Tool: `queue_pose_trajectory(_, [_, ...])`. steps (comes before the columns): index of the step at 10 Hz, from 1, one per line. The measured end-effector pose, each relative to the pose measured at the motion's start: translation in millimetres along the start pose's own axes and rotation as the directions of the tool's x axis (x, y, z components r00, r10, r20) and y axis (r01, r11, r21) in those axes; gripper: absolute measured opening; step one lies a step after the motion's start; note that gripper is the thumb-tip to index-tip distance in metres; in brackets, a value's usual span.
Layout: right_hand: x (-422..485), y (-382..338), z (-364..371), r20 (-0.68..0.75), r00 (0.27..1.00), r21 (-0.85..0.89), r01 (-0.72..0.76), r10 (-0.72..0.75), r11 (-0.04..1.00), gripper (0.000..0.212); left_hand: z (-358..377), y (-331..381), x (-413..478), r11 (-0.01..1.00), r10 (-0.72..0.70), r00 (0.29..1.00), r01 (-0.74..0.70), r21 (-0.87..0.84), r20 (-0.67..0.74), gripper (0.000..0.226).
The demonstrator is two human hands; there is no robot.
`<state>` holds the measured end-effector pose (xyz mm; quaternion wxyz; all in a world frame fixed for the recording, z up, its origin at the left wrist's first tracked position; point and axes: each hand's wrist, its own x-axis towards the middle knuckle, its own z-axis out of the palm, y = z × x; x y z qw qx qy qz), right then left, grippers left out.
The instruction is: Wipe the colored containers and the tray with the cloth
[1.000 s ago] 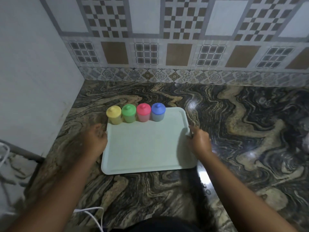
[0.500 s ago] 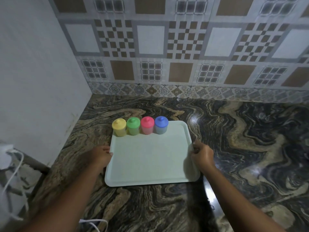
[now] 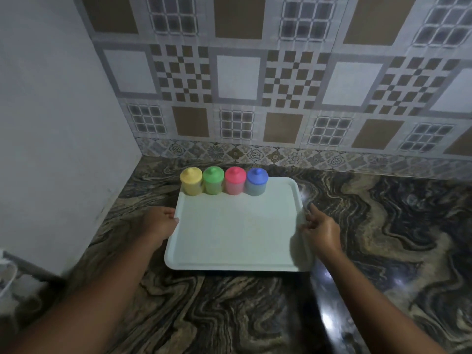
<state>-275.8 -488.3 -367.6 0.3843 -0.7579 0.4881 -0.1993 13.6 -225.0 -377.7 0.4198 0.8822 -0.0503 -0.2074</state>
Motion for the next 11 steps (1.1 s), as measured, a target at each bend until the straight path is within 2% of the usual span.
queue_pose_trajectory(4, [95, -2, 35, -0.038, 0.999, -0.033, -0.028, 0.027, 0.999, 0.064, 42, 38, 92, 0.997, 0.074, 0.997, -0.074, 0.027, -0.024, 0.025])
queue_pose_trajectory(6, [113, -2, 49, -0.037, 0.999, -0.059, -0.038, 0.035, 0.998, 0.064, 55, 40, 118, 0.997, 0.048, 0.997, -0.045, 0.067, -0.058, 0.027])
queue_pose_trajectory(9, [110, -4, 56, -0.035, 0.998, -0.071, -0.045, 0.043, 0.996, 0.066, 58, 37, 113, 0.998, 0.052, 0.994, -0.056, -0.038, -0.095, 0.030])
queue_pose_trajectory(10, [113, -6, 53, 0.027, 0.999, -0.139, -0.033, 0.037, 0.990, 0.057, 55, 50, 98, 0.991, 0.135, 0.984, -0.134, 0.021, -0.114, 0.031])
queue_pose_trajectory(11, [102, -13, 45, 0.096, 0.994, -0.192, -0.029, 0.049, 0.981, 0.043, 50, 55, 74, 0.988, 0.148, 0.968, -0.155, -0.017, -0.203, 0.038])
